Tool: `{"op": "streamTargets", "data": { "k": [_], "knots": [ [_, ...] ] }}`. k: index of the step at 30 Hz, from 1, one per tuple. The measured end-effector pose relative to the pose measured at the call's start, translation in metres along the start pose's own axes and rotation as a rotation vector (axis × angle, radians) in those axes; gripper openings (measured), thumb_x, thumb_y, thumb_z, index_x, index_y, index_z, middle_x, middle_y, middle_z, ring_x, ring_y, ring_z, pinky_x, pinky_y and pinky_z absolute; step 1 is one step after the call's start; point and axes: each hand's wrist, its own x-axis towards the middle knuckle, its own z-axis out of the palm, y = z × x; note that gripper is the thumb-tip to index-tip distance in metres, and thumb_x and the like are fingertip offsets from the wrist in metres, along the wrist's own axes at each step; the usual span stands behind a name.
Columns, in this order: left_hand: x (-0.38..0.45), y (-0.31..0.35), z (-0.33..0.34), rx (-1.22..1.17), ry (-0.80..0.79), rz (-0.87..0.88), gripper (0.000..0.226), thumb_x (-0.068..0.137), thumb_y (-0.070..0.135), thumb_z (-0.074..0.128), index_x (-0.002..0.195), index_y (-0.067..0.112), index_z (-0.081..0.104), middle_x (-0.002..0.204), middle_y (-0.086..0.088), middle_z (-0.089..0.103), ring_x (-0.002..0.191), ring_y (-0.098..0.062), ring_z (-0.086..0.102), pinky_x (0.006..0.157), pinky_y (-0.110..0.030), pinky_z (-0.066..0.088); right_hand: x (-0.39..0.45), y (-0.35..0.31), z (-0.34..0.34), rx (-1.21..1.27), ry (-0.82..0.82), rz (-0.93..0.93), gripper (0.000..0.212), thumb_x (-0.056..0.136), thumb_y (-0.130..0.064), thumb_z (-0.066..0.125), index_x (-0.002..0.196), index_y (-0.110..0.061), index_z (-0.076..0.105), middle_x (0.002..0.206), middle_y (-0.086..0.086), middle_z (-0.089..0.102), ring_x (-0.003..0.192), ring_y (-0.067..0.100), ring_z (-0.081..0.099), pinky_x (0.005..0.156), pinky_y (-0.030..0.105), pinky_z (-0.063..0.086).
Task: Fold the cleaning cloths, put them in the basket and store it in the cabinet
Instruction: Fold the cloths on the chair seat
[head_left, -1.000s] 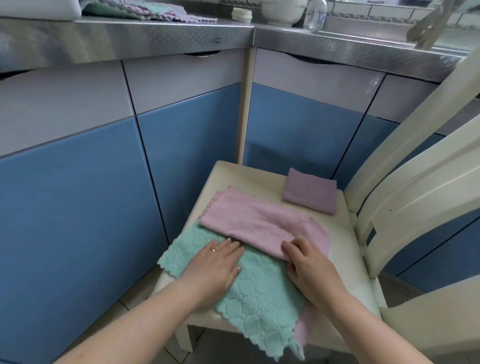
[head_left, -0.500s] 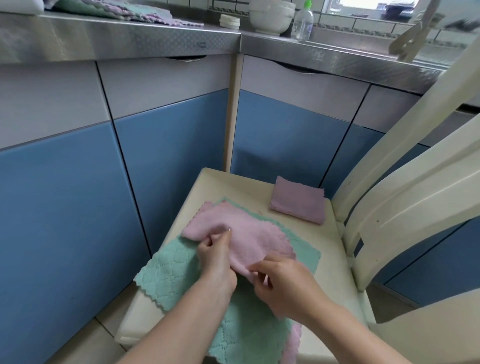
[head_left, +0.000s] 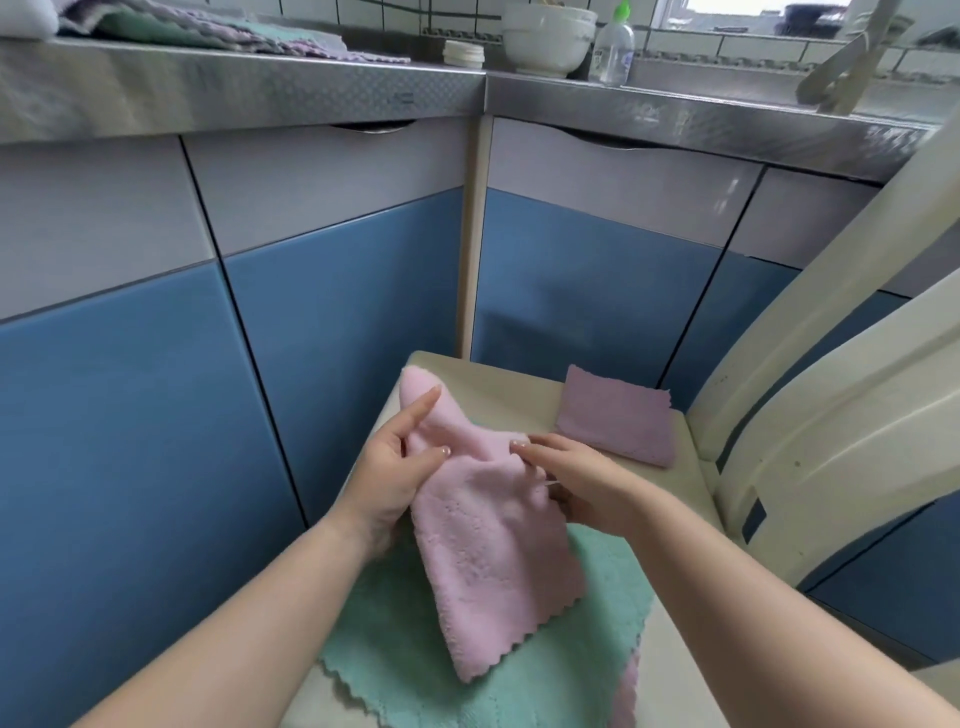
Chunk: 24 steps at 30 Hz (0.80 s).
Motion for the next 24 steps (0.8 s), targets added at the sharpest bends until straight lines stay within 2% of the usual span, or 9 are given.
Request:
{"op": "streamTargets", "data": {
  "k": [3, 7, 11, 13, 15, 17, 20, 22, 24],
  "knots": [
    [0.004, 0.018, -0.002, -0.207, -0.113, -0.022, 0.054, 0.09, -0.005, 0.051, 0.129, 0.032, 0.053, 0.117, -0.009, 0.064, 0.093, -0.016, 0.065, 0.08, -0.027, 0.056, -0.011, -0.004, -0.002, 0.288, -0.202, 0.037, 0.041, 0.082, -0.047, 0.063, 0.111, -0.018, 0.062, 0.086, 0.006, 0.053, 0.067, 0.015, 0.05, 0.059, 0.025, 0.048],
    [0.004, 0.026, 0.0, -0.421, -0.316, -0.081, 0.054, 0.084, -0.004, 0.05, 0.129, 0.026, 0.055, 0.12, -0.006, 0.065, 0.096, -0.018, 0.066, 0.082, -0.029, 0.056, -0.025, 0.001, 0.003, 0.414, -0.388, -0.027, 0.065, 0.071, -0.06, 0.064, 0.124, -0.022, 0.06, 0.111, 0.006, 0.057, 0.088, 0.016, 0.05, 0.076, 0.028, 0.043],
    [-0.004, 0.029, 0.003, -0.451, -0.347, -0.119, 0.057, 0.077, -0.002, 0.053, 0.127, 0.024, 0.057, 0.124, -0.001, 0.064, 0.104, -0.019, 0.065, 0.083, -0.029, 0.056, -0.036, 0.001, 0.008, 0.571, -0.299, -0.353, 0.064, 0.075, -0.044, 0.07, 0.127, -0.01, 0.055, 0.12, 0.018, 0.056, 0.104, 0.028, 0.053, 0.083, 0.036, 0.044],
    [-0.007, 0.035, 0.002, -0.466, -0.366, -0.091, 0.058, 0.078, -0.004, 0.054, 0.129, 0.024, 0.055, 0.122, 0.001, 0.065, 0.11, -0.021, 0.062, 0.091, -0.032, 0.051, -0.041, -0.001, 0.005, 0.624, -0.255, -0.495, 0.062, 0.076, -0.027, 0.073, 0.132, -0.013, 0.05, 0.118, 0.017, 0.059, 0.097, 0.027, 0.059, 0.077, 0.034, 0.051],
    [-0.006, 0.041, 0.002, -0.442, -0.36, -0.075, 0.056, 0.083, -0.006, 0.056, 0.129, 0.026, 0.055, 0.121, 0.001, 0.066, 0.111, -0.022, 0.061, 0.092, -0.035, 0.05, -0.043, -0.005, 0.001, 0.598, -0.125, -0.548, 0.06, 0.083, -0.007, 0.059, 0.138, -0.022, 0.041, 0.122, 0.011, 0.061, 0.095, 0.022, 0.063, 0.074, 0.031, 0.055],
    [0.004, 0.035, 0.003, -0.275, -0.26, -0.073, 0.056, 0.085, -0.004, 0.056, 0.13, 0.029, 0.052, 0.118, 0.003, 0.067, 0.109, -0.019, 0.063, 0.089, -0.032, 0.054, -0.033, -0.006, -0.001, 0.505, 0.043, -0.511, 0.068, 0.089, 0.003, 0.051, 0.143, -0.034, 0.031, 0.117, -0.001, 0.065, 0.094, 0.017, 0.066, 0.073, 0.029, 0.055],
    [0.022, 0.002, 0.0, 0.032, -0.09, -0.154, 0.063, 0.087, -0.006, 0.056, 0.141, 0.024, 0.042, 0.128, 0.001, 0.059, 0.107, -0.015, 0.061, 0.089, -0.03, 0.051, -0.008, 0.004, -0.001, 0.292, 0.258, -0.294, 0.069, 0.092, -0.011, 0.056, 0.146, -0.039, 0.021, 0.111, -0.003, 0.065, 0.073, 0.013, 0.063, 0.055, 0.024, 0.048],
    [0.027, -0.022, -0.009, 0.124, -0.063, -0.269, 0.065, 0.087, -0.007, 0.052, 0.144, 0.02, 0.037, 0.139, 0.001, 0.049, 0.113, -0.017, 0.057, 0.09, -0.032, 0.049, 0.007, 0.022, -0.002, 0.181, 0.26, -0.152, 0.07, 0.091, -0.023, 0.059, 0.146, -0.038, 0.02, 0.095, -0.001, 0.061, 0.061, 0.014, 0.048, 0.05, 0.025, 0.035],
    [0.028, -0.035, -0.016, 0.163, -0.056, -0.291, 0.066, 0.086, -0.01, 0.05, 0.145, 0.016, 0.035, 0.149, 0.005, 0.036, 0.126, -0.016, 0.048, 0.096, -0.034, 0.048, 0.014, 0.038, -0.002, 0.074, 0.24, -0.118, 0.072, 0.088, -0.027, 0.063, 0.146, -0.038, 0.022, 0.104, 0.001, 0.056, 0.07, 0.014, 0.053, 0.057, 0.026, 0.04]
  ]
}}
